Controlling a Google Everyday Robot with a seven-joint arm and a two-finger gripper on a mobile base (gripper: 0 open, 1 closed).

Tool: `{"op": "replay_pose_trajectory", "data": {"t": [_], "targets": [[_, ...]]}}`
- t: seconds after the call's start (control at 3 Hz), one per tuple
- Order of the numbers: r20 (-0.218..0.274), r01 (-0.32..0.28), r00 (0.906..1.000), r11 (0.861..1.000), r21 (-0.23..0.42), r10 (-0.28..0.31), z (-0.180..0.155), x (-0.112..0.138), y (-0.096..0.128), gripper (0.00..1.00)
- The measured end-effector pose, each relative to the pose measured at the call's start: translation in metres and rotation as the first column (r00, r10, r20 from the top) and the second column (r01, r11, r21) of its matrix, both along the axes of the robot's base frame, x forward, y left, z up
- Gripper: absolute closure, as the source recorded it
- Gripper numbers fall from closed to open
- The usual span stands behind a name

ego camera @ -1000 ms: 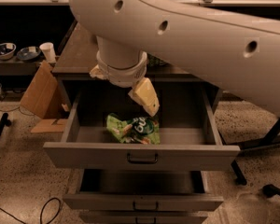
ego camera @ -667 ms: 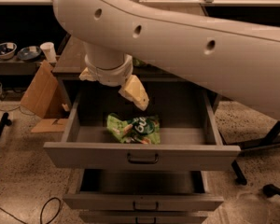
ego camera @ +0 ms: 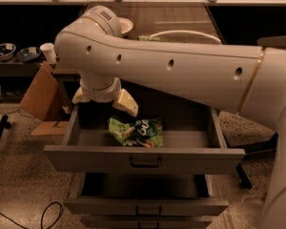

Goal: Pick green rice chip bag from top drawer and place on counter

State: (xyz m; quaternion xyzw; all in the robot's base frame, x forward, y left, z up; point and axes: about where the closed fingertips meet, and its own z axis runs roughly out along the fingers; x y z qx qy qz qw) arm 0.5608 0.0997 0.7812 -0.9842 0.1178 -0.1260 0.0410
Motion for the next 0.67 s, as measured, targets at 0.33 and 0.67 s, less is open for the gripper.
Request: {"op": "replay_pose_trajectory", "data": {"t": [0.33, 0.67], "targets": [[-0.027, -0.081, 0.9964, 0.997, -0.011, 0.081, -0.046, 0.010, 0.010, 0.00], [-0.064, -0.116, 0.9914, 0.993, -0.024, 0.114, -0.090, 0.023, 0.010, 0.00]]}}
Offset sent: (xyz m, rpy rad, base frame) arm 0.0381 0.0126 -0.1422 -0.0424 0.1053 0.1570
